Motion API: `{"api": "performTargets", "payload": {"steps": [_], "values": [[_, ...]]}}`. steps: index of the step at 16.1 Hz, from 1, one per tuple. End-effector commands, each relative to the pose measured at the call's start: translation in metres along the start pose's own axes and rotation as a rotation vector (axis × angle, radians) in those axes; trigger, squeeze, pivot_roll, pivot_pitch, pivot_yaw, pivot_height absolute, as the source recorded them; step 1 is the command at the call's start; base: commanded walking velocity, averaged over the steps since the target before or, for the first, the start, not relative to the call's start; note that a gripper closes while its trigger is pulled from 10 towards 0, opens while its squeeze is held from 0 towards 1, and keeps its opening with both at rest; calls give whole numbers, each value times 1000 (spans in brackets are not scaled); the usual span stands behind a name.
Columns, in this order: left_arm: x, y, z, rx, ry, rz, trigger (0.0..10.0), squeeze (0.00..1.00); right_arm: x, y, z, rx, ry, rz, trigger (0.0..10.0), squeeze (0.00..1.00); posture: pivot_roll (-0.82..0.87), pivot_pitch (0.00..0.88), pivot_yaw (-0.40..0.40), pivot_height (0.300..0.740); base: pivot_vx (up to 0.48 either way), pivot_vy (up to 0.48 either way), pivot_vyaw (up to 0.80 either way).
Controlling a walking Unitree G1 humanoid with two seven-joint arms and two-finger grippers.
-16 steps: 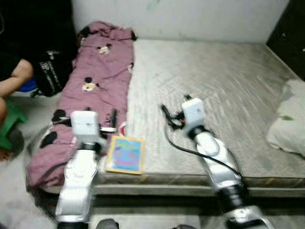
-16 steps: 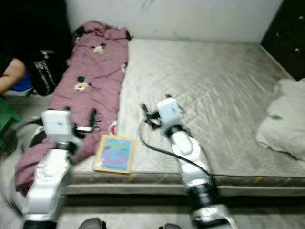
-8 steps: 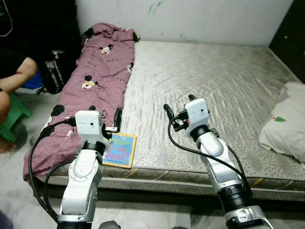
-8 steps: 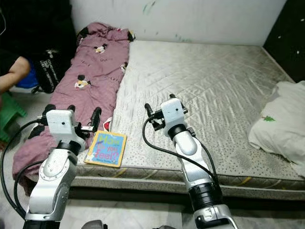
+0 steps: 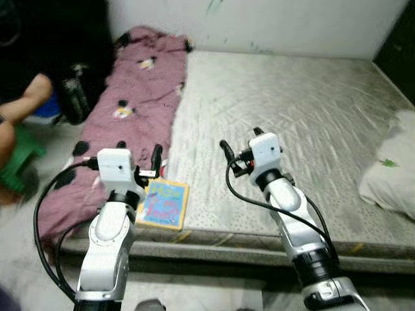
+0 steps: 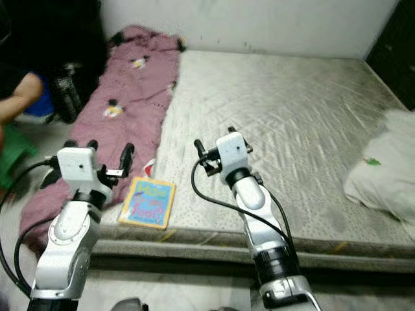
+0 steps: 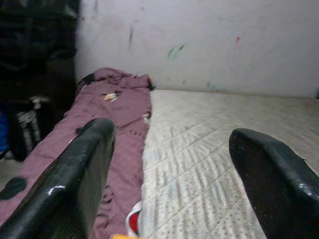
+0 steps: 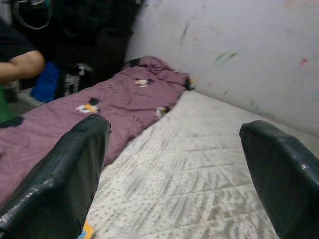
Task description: Clean up the room
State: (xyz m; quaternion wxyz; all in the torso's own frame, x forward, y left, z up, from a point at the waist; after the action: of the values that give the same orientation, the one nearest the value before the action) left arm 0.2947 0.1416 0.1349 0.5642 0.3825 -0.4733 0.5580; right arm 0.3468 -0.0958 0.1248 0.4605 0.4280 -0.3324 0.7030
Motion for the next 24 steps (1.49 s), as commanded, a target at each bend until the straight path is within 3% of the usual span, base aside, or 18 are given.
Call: {"api": "performTargets", "payload": {"steps": [1,10,17,24], "values": [[3,-1,4,-20,9,13,10000,0,0,-1,5,-7,4,-2,10000,0,36,0,-37,740,337,0,0],[1,-1,4,-27,1,5,10000,0,-1,-2,3,-2,11,2,10000,0,41,0,-35,740,360,0,0],[1,-3,1,-9,-19,4,10000,0,-2,-4,2,-2,15,3,10000,0,47,0,-33,740,0,0,0],[1,-5,2,-9,-13,5,10000,0,0,-9,1,5,36,13,10000,0,43,0,-27,740,0,-368,0]]}}
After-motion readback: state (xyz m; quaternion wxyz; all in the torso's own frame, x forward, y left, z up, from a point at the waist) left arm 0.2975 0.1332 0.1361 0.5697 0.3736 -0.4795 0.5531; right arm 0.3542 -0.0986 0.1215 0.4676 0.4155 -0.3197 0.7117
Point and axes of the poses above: a point about 5 cm out from each wrist's last joint towards the gripper, its own y axis pointing back from the gripper into the wrist, its own x axis along the axis of the wrist's last joint, z = x × y, the point moved 3 cm from there along -y, pointing out of the wrist towards the gripper, and after that the axes turned 13 degrees about y, right-handed, at the moved point
